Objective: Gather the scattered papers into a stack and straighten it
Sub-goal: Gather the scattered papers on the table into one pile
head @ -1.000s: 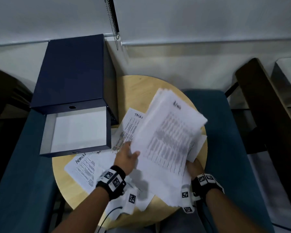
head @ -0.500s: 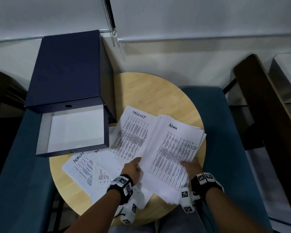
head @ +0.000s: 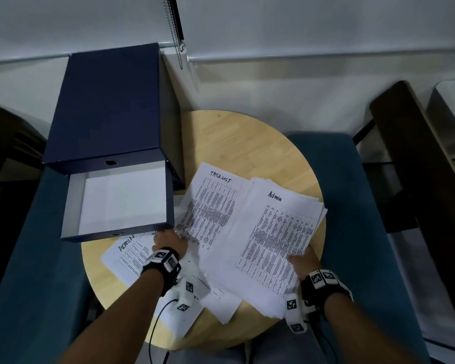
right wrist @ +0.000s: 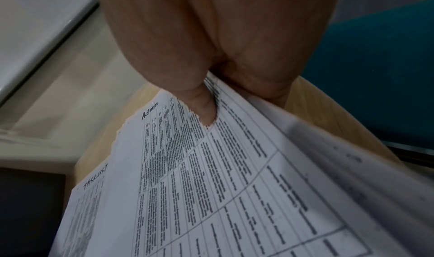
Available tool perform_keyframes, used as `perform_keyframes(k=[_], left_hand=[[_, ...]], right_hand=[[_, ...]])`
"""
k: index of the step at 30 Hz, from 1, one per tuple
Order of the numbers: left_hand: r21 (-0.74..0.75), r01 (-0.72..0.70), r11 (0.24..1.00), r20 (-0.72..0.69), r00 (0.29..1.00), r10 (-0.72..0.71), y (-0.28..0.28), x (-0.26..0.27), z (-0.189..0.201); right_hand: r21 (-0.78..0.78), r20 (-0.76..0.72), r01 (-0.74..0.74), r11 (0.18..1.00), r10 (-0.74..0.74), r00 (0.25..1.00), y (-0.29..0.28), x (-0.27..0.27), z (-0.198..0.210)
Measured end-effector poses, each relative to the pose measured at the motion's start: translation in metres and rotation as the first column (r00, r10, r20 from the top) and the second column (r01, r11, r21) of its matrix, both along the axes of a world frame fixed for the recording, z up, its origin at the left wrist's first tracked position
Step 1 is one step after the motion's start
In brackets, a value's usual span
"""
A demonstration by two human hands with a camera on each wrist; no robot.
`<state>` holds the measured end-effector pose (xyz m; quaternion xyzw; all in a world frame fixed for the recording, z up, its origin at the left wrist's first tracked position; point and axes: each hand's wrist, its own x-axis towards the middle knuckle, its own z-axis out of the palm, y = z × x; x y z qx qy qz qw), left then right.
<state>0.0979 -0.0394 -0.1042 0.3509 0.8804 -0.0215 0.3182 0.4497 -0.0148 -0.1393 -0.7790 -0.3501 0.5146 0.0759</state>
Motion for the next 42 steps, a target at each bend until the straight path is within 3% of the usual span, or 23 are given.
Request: perform_keyframes(k=[7,12,15,18,22,24,26,29,31,34,36,38,40,42], left_hand=[[-0.100,0.019,0.995,0.015,1.000,-0.017,-0.003,-0.016,-0.021],[0.078,-0.014,0.997,0.116,0.993,0.005,-0.005,0.004,-0.003],[0.153,0.164,0.975,0.070,0.982,-0.176,-0.007,0.035,0.031],[0.195,0.358,0.913,-0.014,0.932,-0.363,-0.016,0.066,0.063],[0.305,0.484,0.820,-0.122,0.874,-0.470,-0.028,0.088,0.106],[0.469,0.480,0.742,-0.168,0.873,-0.458,-0.026,0.089,0.128],[0.675,0.430,0.599,-0.164,0.879,-0.447,-0.022,0.085,0.148],[0.852,0.212,0.478,0.010,0.908,-0.420,-0.016,0.080,0.163],[0.847,0.025,0.531,0.216,0.897,-0.385,-0.014,0.075,0.144],[0.688,-0.109,0.718,0.419,0.867,-0.269,-0.014,0.072,0.100],[0.501,-0.058,0.864,0.402,0.899,-0.172,-0.017,0.076,0.070],[0.324,-0.001,0.946,0.328,0.938,-0.111,-0.022,0.080,0.049],[0.241,0.027,0.970,0.320,0.942,-0.106,-0.026,0.081,0.028],[0.237,0.124,0.964,0.337,0.920,-0.201,-0.028,0.083,0.013]], right_hand=[[-0.003,-0.032,0.013,1.000,-0.013,0.999,-0.003,0.002,0.001],[-0.005,-0.030,0.020,1.000,-0.020,0.999,-0.004,0.001,-0.001],[-0.007,0.000,0.017,1.000,-0.017,1.000,-0.004,-0.001,0.002],[0.005,0.022,0.010,1.000,-0.010,1.000,-0.004,-0.003,0.003],[0.034,0.015,-0.013,0.999,0.013,1.000,-0.004,-0.003,0.005],[0.054,0.004,-0.033,0.998,0.033,0.999,-0.003,-0.004,0.007],[0.069,0.011,-0.070,0.995,0.069,0.998,-0.002,-0.007,0.008],[0.113,-0.037,-0.050,0.992,0.055,0.998,-0.003,-0.011,0.013],[0.120,-0.096,0.022,0.993,-0.011,0.995,-0.004,-0.011,0.015],[0.054,-0.183,0.122,0.991,-0.110,0.977,-0.001,-0.013,0.010],[0.015,-0.222,0.164,0.986,-0.157,0.962,0.000,-0.010,0.003],[-0.049,-0.286,0.323,0.945,-0.323,0.902,-0.003,-0.009,0.004],[-0.129,-0.360,0.423,0.897,-0.440,0.823,-0.005,-0.007,0.002],[-0.080,-0.376,0.341,0.936,-0.346,0.860,-0.007,-0.008,0.002]])
